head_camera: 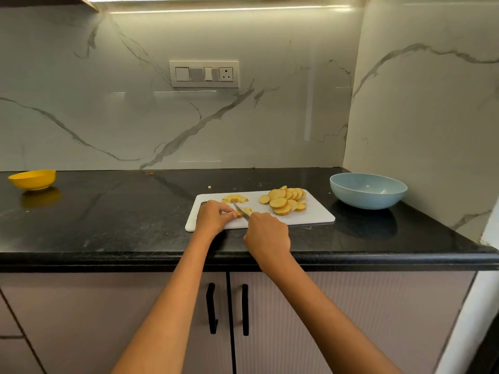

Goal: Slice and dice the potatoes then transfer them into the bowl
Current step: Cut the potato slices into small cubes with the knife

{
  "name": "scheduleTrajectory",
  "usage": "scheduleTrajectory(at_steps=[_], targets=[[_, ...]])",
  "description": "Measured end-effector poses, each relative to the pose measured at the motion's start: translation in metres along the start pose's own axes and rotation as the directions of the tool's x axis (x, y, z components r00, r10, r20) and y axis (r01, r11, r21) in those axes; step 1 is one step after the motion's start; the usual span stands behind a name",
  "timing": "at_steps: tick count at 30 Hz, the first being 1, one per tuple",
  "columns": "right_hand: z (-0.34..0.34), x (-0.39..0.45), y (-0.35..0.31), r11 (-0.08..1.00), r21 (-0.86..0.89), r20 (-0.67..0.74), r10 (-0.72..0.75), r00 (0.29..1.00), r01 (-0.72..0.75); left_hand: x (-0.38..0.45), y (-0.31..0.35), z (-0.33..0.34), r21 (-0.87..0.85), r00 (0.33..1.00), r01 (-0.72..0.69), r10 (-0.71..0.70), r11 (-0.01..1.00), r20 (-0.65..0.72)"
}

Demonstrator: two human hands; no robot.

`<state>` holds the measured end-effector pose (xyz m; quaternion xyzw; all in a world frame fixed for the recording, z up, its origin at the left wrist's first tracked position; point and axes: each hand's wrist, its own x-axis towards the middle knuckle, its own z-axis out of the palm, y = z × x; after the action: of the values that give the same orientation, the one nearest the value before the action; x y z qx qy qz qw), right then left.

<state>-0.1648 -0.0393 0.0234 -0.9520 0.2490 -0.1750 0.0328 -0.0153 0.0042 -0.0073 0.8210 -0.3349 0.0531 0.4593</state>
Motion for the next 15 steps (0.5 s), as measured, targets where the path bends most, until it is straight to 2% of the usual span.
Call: scheduleTrajectory(at_steps=[15], targets=[[-0.002,0.003,-0.002,0.993,-0.093,-0.016,-0.074,0.997,0.072,-0.006,0.007,-0.003,0.046,1.0,0.0,0.0,0.999,0.015]])
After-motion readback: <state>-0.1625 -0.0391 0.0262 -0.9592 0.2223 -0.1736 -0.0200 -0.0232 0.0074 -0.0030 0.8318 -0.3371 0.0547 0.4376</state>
